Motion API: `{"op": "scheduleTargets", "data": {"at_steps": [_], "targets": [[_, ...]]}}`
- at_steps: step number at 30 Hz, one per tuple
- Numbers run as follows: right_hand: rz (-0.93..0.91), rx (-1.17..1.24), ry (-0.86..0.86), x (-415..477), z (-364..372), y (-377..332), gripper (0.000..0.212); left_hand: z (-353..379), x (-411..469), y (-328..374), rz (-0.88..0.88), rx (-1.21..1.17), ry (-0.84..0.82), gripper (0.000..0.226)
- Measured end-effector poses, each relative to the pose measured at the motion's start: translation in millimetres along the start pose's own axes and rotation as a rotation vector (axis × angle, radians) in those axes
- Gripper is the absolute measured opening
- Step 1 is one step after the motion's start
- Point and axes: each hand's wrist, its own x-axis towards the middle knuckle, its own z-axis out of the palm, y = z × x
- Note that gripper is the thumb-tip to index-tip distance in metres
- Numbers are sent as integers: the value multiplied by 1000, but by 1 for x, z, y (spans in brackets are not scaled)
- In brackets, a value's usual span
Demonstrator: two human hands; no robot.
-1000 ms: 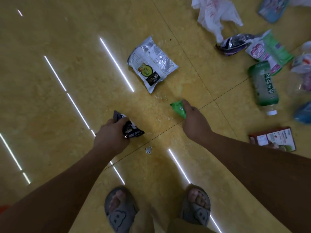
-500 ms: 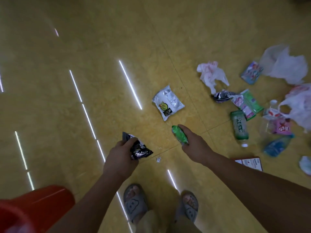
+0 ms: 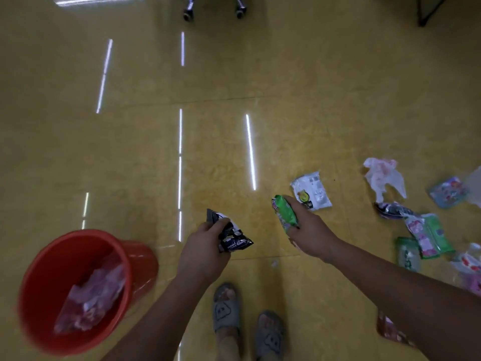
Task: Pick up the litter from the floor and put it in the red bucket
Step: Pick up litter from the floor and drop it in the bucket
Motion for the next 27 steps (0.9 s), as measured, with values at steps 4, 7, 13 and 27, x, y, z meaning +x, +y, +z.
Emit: {"op": "scheduleTargets", "data": {"at_steps": [4, 7, 13, 27], "targets": [[-90, -75, -82, 9, 13, -40, 71, -23, -23, -20, -69, -56, 42, 71], [-132, -138, -137, 17, 26, -73, 71, -40, -36, -38, -100, -52, 79, 71], [-223, -162, -249, 33, 67, -130, 70, -73, -60, -86, -164, -30, 213, 70], [-329, -324, -393, 56, 205, -209, 69, -99, -102, -215, -330, -164, 344, 69]]}}
